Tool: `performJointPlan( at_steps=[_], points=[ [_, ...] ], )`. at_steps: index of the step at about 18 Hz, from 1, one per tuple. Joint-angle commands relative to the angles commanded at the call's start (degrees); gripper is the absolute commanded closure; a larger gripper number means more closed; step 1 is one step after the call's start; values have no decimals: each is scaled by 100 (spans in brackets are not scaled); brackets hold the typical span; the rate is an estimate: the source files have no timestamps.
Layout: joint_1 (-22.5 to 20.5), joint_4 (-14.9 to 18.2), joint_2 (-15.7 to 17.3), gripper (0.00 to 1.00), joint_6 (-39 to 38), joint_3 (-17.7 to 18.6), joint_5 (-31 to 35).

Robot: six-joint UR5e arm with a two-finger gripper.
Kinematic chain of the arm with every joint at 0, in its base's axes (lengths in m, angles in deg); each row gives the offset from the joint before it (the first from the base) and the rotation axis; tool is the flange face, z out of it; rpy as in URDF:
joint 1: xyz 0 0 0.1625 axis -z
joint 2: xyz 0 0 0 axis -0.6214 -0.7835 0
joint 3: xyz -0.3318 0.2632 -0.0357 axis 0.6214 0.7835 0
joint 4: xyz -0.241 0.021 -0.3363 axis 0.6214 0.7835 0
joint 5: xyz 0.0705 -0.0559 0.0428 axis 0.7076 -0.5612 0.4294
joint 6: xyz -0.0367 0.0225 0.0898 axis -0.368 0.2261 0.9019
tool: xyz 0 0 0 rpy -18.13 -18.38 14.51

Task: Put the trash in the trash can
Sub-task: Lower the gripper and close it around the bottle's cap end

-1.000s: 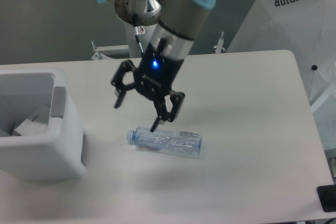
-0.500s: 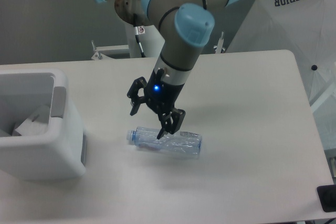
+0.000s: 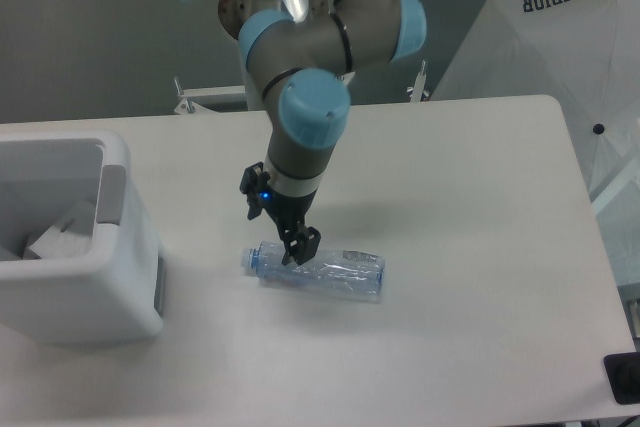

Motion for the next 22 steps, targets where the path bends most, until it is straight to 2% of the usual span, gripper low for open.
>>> performJointPlan(
  at_steps=[2, 4, 7, 15, 22],
  points=[
    [123, -44, -132, 2, 0, -9, 325],
    [246, -306, -220, 3, -26, 17, 668],
    [326, -615, -413, 3, -26, 26, 757],
    [484, -624, -694, 3, 0, 70, 775],
    [510, -650, -1002, 3, -61, -149, 906]
  ],
)
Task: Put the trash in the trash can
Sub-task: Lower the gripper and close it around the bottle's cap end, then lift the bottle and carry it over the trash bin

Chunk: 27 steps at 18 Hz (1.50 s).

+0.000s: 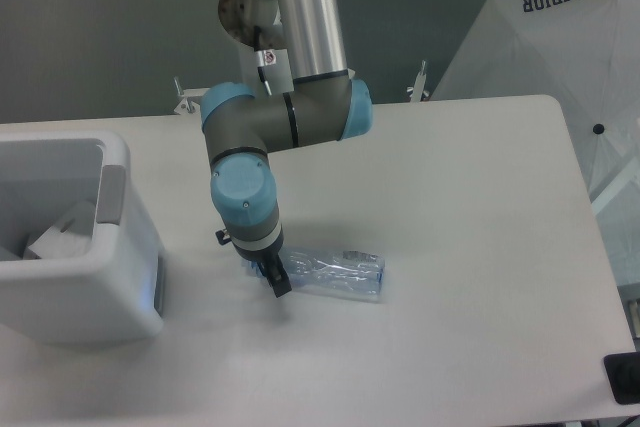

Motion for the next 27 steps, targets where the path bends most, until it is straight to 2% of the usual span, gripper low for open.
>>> performJointPlan(
  at_steps=[2, 6, 10, 14, 15, 19, 22, 25, 27],
  points=[
    [35, 9, -184, 3, -44, -237, 307],
    [35, -9, -273, 8, -44, -414, 352],
    [35, -9, -282, 27, -149, -528, 361],
    [35, -9, -291, 54, -501, -589, 361],
    [35, 0, -299, 56, -510, -607, 361],
    [9, 0, -282, 56, -510, -747, 361],
    [-105, 0, -133, 56, -510, -975, 300],
    [-237, 0, 43, 56, -798, -1362, 230],
    [-290, -9, 78, 56, -1115, -1660, -50]
  ],
)
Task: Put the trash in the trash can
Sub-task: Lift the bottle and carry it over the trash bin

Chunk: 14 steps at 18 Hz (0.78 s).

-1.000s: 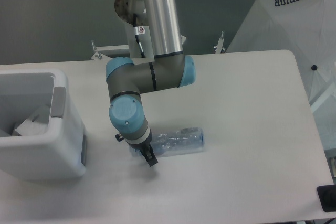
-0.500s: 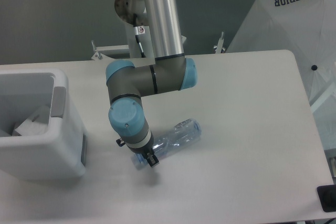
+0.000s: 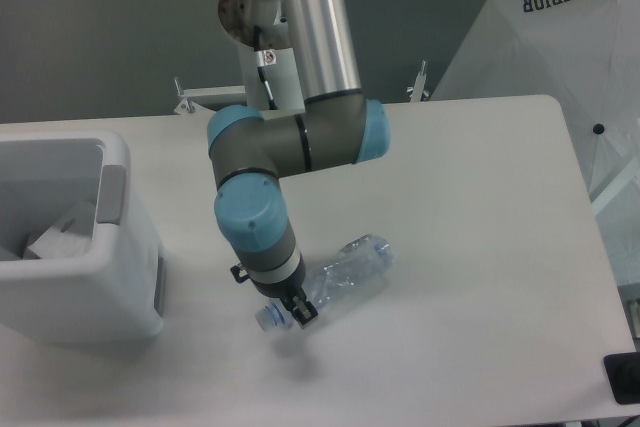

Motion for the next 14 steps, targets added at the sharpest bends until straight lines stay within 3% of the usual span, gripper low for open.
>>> performJointPlan(
  at_steps=[4, 7, 10, 14],
  points=[
    [-246, 9, 158, 56, -633, -440, -957],
    [-413, 0, 430, 56, -1125, -502, -1915],
    [-519, 0, 659, 56, -1486, -564, -2942],
    [-642, 0, 695, 56, -2066, -818, -4594]
  ],
)
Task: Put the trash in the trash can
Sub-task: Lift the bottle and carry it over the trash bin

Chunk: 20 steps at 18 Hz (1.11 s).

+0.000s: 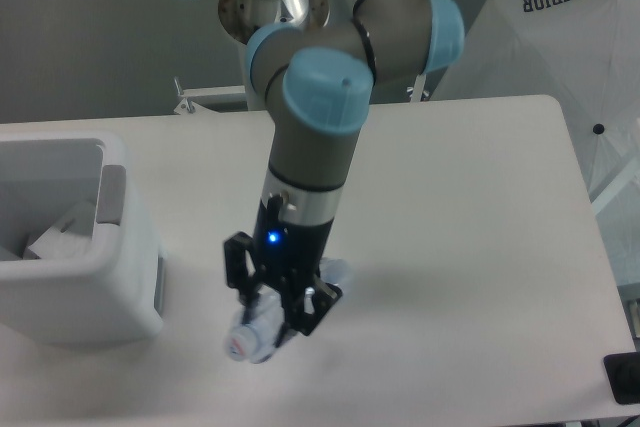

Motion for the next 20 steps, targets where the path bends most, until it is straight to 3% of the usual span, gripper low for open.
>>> performJointPlan(
  at_steps=[2, 6, 13, 15, 20],
  points=[
    [-27, 0, 44, 56, -142, -106, -425],
    [8, -9, 334, 56, -142, -123, -557],
    [61, -9, 808, 55, -177, -54, -1831],
    [157, -9, 1001, 55, -230, 34, -2077],
    [588, -18, 1116, 54, -213, 271, -2157]
  ],
)
